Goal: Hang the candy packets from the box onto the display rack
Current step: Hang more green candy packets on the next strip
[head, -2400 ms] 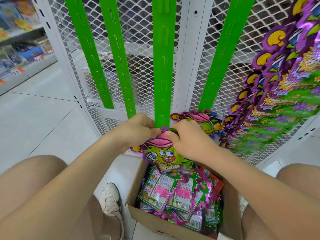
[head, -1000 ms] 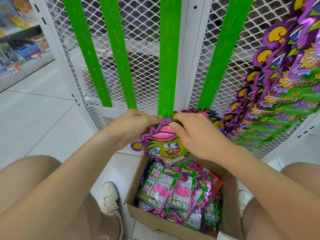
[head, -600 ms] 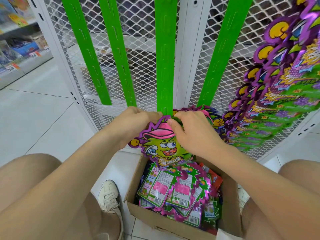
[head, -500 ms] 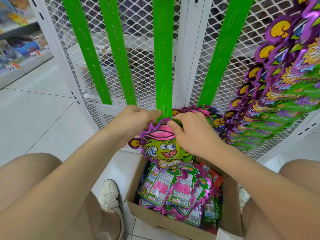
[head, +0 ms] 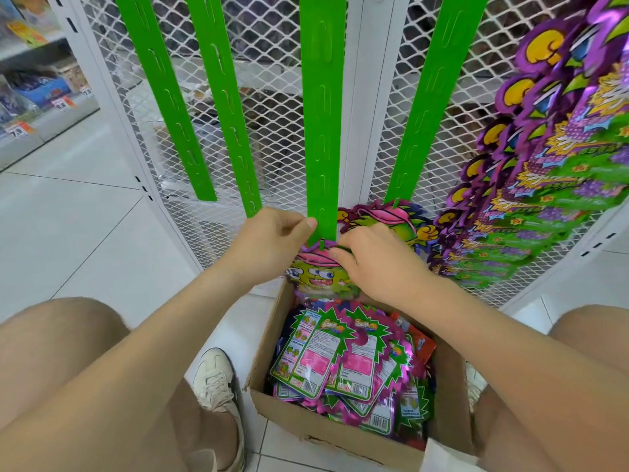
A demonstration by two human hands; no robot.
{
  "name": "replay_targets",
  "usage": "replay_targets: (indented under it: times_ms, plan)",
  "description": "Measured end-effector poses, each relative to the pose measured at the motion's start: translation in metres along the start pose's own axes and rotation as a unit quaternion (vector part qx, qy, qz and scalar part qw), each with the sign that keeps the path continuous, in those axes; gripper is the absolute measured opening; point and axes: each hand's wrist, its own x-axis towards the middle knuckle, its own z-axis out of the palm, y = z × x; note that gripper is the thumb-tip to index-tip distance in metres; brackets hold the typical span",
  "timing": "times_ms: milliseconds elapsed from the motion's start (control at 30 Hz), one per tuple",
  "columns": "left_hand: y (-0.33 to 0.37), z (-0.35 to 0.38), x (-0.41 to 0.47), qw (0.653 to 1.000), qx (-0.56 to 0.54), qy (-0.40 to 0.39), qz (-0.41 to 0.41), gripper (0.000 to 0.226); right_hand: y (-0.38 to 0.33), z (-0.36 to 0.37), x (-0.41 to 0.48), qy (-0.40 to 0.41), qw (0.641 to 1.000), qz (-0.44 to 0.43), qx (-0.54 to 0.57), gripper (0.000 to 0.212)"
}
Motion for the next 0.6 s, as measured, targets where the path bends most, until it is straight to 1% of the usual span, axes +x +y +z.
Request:
replay_targets:
  times_ms: [67, 100, 133, 167, 200, 233, 267, 300, 333, 367, 400, 433, 467, 500, 533, 600]
  plan:
    - [-0.005, 0.007, 0.002, 0.994, 0.088, 0.023, 0.068, 0.043, -0.001, -0.001, -0.001, 0.001, 0.999, 0.011, -0.034, 0.038]
    - [-0.008, 0.011, 0.001, 0.986, 0.126, 0.049, 0.096, 0.03, -0.001, -0.003, -0.003, 0.003, 0.999, 0.019, -0.05, 0.034]
    - [-0.01, 0.015, 0.001, 0.978, 0.147, 0.081, 0.12, 0.011, 0.001, -0.003, -0.004, 0.014, 0.998, 0.024, -0.062, 0.03]
    - [-0.011, 0.019, -0.002, 0.97, 0.16, 0.121, 0.135, 0.016, 0.002, -0.006, -0.006, 0.03, 0.996, 0.038, -0.076, 0.029]
    - [-0.013, 0.026, -0.005, 0.962, 0.16, 0.161, 0.151, 0.035, 0.003, -0.007, -0.009, 0.049, 0.993, 0.05, -0.094, 0.031]
    - [-0.014, 0.031, -0.007, 0.954, 0.152, 0.196, 0.168, 0.043, 0.004, -0.01, -0.011, 0.057, 0.989, 0.063, -0.117, 0.032]
    - [-0.015, 0.038, -0.009, 0.945, 0.155, 0.225, 0.181, 0.044, 0.007, -0.01, -0.014, 0.059, 0.986, 0.067, -0.138, 0.03]
    - [-0.016, 0.047, -0.011, 0.942, 0.172, 0.226, 0.181, 0.04, 0.01, -0.011, -0.017, 0.045, 0.986, 0.073, -0.143, 0.022]
    - [-0.019, 0.059, -0.013, 0.945, 0.198, 0.2, 0.167, 0.037, 0.015, -0.011, -0.02, 0.017, 0.989, 0.074, -0.128, 0.014]
    - [-0.025, 0.074, -0.012, 0.954, 0.227, 0.142, 0.137, 0.034, 0.018, -0.011, -0.023, -0.033, 0.991, 0.085, -0.099, 0.022]
    - [-0.032, 0.09, -0.011, 0.959, 0.259, 0.064, 0.098, 0.031, 0.023, -0.01, -0.026, -0.082, 0.99, 0.083, -0.073, 0.031]
    - [-0.041, 0.107, -0.011, 0.954, 0.293, -0.02, 0.06, 0.027, 0.026, -0.01, -0.029, -0.122, 0.987, 0.083, -0.061, 0.036]
    - [-0.055, 0.125, -0.009, 0.943, 0.317, -0.093, 0.033, 0.024, 0.029, -0.008, -0.031, -0.146, 0.985, 0.073, -0.059, 0.039]
    - [-0.069, 0.142, -0.007, 0.932, 0.33, -0.152, 0.015, 0.024, 0.032, -0.006, -0.034, -0.165, 0.981, 0.066, -0.074, 0.039]
    - [-0.083, 0.157, -0.004, 0.921, 0.336, -0.196, 0.0, 0.028, 0.035, -0.002, -0.036, -0.178, 0.978, 0.061, -0.093, 0.037]
    - [-0.11, 0.182, 0.0, 0.91, 0.331, -0.247, -0.045, 0.035, 0.043, 0.005, -0.037, -0.201, 0.97, 0.054, -0.125, 0.027]
